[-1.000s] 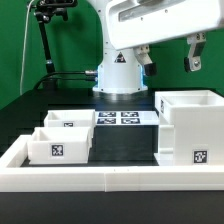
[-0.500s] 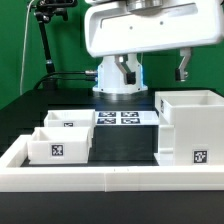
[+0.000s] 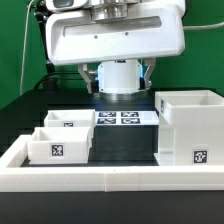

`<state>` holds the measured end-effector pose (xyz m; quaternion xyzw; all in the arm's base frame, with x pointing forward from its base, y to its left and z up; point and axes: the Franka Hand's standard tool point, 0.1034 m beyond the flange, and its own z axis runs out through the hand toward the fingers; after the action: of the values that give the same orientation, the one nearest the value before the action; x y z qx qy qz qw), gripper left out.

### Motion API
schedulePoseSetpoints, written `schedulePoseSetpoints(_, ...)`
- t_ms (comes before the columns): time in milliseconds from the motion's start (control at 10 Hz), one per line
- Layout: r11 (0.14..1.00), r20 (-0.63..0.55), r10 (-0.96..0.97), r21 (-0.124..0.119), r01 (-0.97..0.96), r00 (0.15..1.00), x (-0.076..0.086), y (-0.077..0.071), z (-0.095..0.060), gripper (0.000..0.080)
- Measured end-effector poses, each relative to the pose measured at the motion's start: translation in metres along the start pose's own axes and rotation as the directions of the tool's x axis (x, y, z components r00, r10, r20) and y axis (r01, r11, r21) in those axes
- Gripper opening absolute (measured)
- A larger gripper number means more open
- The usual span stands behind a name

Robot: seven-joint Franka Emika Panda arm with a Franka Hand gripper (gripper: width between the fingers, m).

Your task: Assemble drawer

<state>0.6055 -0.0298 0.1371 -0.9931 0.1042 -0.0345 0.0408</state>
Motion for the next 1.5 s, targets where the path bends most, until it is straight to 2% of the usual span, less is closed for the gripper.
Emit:
schedulePoseSetpoints(200,1.000,0.000,0.001,0.000,-0.001,1.000,0.000,0.000,0.000,0.0648)
schedulePoseSetpoints(300,0.999,-0.002,-0.045,-0.004,0.045,0.999,0.000,0.002,0.001,0.0648)
schedulePoseSetpoints(400,0.984,-0.005,-0.179,-0.016,0.178,0.984,0.001,0.009,0.006,0.0648)
schedulePoseSetpoints(600,0.947,0.002,-0.319,-0.029,0.319,0.948,-0.008,0.037,0.013,0.0649)
schedulePoseSetpoints(900,0.960,0.023,-0.278,-0.025,0.279,0.960,-0.022,0.066,0.024,0.0648)
schedulePoseSetpoints(1200,0.974,0.048,-0.226,-0.025,0.227,0.973,-0.030,0.072,0.038,0.0648)
schedulePoseSetpoints(1500,0.973,0.048,-0.228,-0.025,0.229,0.973,-0.029,0.071,0.038,0.0648)
